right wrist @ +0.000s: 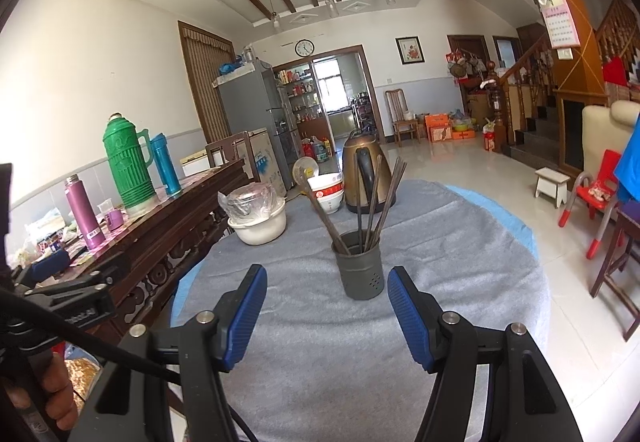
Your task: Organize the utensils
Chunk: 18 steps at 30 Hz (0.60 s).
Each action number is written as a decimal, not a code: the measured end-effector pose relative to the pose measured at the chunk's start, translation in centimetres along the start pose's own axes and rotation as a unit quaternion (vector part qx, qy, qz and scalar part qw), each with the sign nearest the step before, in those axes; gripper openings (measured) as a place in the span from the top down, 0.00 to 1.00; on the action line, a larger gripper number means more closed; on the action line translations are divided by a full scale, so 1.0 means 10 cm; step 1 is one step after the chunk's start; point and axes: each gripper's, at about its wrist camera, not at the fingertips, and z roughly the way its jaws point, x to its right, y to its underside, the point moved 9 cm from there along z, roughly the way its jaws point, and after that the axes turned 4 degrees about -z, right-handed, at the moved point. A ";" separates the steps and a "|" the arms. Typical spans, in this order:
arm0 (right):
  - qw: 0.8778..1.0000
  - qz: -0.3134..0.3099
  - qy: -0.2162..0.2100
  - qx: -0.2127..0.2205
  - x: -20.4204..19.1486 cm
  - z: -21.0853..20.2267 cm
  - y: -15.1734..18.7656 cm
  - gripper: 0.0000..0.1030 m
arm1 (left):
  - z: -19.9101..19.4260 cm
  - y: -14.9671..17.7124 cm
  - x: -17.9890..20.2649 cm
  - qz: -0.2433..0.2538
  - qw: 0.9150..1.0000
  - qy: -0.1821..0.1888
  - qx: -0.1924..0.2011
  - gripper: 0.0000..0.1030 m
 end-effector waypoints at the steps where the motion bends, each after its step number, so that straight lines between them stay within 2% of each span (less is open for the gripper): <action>1: 1.000 -0.004 0.003 -0.001 0.01 0.02 -0.02 0.35 | 0.05 0.01 0.01 -0.003 1.000 0.001 -0.004 0.00; 10: 0.999 -0.015 0.014 -0.030 0.22 0.25 -0.12 0.35 | 0.52 0.17 0.13 -0.011 0.998 0.005 -0.057 0.00; 18: 0.999 -0.033 0.013 -0.040 0.15 0.56 -0.26 0.35 | 0.82 0.06 0.12 -0.016 0.998 0.000 -0.065 0.00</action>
